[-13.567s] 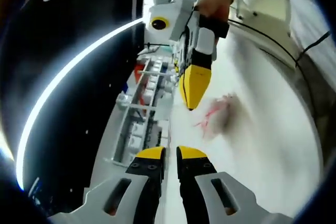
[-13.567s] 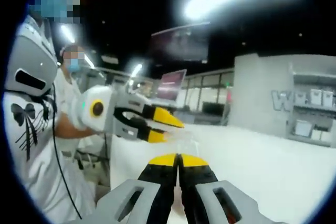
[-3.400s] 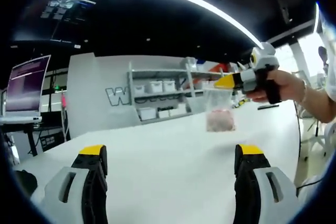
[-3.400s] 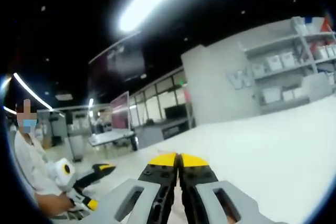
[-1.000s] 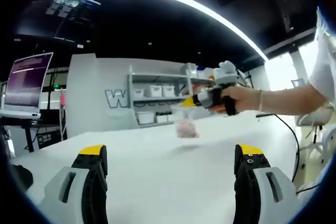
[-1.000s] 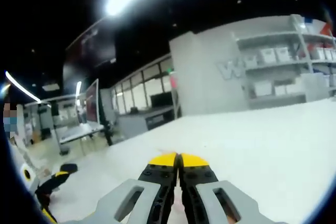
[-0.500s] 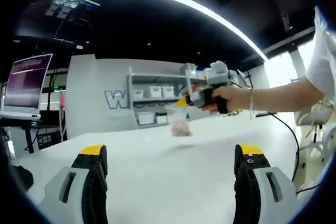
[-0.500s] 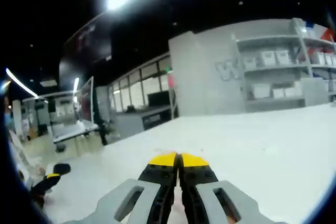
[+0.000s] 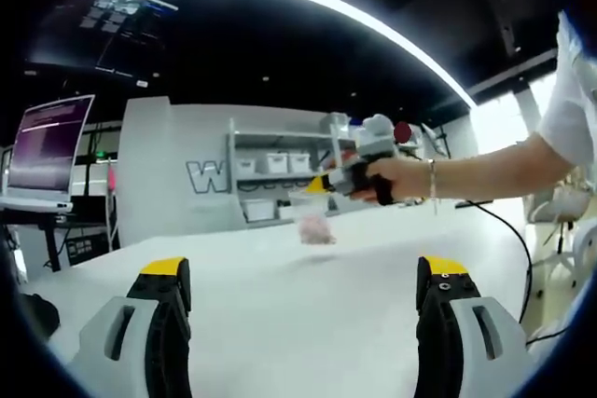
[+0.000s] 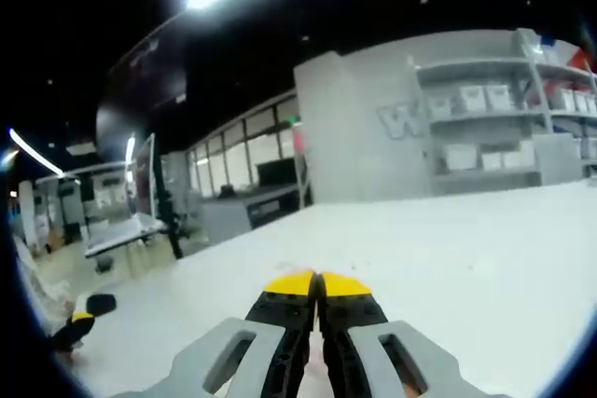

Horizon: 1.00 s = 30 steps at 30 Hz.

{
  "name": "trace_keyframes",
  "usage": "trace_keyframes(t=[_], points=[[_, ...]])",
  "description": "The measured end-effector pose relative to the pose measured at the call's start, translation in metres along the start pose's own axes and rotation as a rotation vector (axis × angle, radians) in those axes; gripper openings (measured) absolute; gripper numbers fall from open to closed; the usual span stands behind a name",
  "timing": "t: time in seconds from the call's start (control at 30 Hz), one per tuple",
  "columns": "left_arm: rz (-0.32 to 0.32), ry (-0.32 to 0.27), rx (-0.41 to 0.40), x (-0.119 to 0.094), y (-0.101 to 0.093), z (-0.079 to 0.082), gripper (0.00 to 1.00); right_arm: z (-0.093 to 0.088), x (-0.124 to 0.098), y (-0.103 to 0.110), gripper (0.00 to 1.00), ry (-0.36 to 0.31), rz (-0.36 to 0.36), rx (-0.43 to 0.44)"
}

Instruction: Open the resealable bag by pulling the two sides of the seal apart until the entire bag opening is separated and visibly accessible.

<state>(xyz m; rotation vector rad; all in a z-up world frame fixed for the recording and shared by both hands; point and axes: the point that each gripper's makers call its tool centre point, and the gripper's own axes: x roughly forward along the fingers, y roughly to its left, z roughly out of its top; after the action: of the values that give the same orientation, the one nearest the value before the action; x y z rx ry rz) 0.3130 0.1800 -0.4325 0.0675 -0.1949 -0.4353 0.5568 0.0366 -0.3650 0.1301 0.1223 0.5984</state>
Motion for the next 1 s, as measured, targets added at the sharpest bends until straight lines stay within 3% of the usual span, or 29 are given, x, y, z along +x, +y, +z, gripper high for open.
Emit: trace_keyframes(t=[1.0], points=[[-0.002,-0.002,-0.007,-0.001,0.001,0.000,0.99,0.002,0.039,-0.015,0.00,0.023,-0.046,-0.040]])
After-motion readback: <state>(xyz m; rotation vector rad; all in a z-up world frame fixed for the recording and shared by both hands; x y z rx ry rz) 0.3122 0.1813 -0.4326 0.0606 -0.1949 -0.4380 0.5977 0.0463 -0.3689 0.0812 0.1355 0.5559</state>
